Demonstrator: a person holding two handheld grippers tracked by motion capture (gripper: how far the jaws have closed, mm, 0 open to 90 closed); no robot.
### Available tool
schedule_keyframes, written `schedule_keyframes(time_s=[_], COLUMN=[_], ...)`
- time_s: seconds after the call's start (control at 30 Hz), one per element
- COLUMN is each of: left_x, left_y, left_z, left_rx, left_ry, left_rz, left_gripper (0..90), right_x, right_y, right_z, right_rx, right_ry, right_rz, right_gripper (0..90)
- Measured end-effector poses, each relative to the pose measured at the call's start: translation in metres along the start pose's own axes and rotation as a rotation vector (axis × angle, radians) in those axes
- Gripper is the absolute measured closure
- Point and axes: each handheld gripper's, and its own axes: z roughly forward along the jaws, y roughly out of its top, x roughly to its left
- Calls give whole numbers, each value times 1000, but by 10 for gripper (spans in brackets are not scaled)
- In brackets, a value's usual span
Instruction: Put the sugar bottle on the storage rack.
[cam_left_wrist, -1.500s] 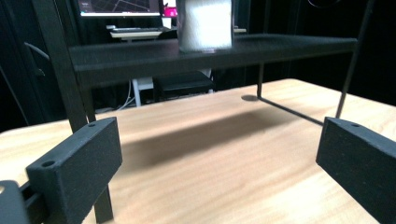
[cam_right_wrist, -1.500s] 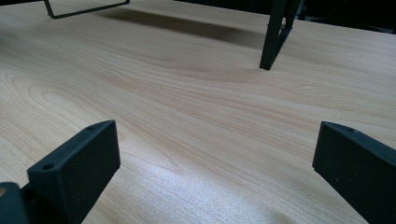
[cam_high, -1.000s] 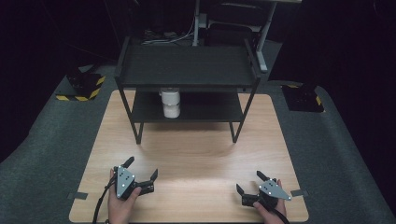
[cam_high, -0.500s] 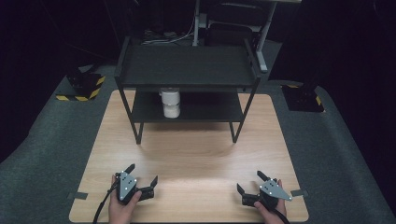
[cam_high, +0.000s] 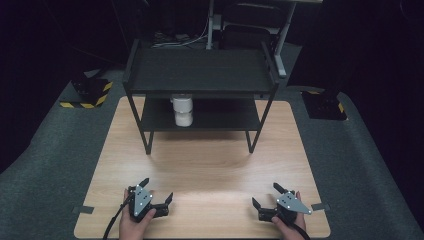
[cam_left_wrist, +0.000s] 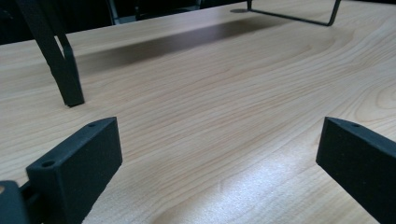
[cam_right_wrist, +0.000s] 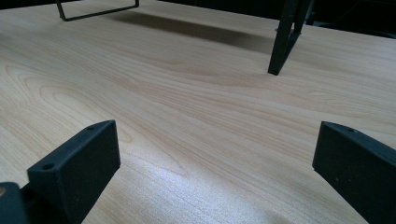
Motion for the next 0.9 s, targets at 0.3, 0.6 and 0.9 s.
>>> schedule_keyframes(time_s=[0.3,0.6,0.9], left_x=[3,4,4], left_y=[-1,-1,1], left_z=[0,0,1], left_rx=[-3,-3,5], left_ry=[-4,-8,-8], left_rz=[-40,-39,-51], left_gripper=[5,5,5], right_x=[1,1,1], right_y=[-1,-2,-4], right_z=[-1,-2,-3], right_rx=[-2,-7,-16], right_ry=[-12,-10,-15], right_rz=[15,12,19], right_gripper=[7,7,7])
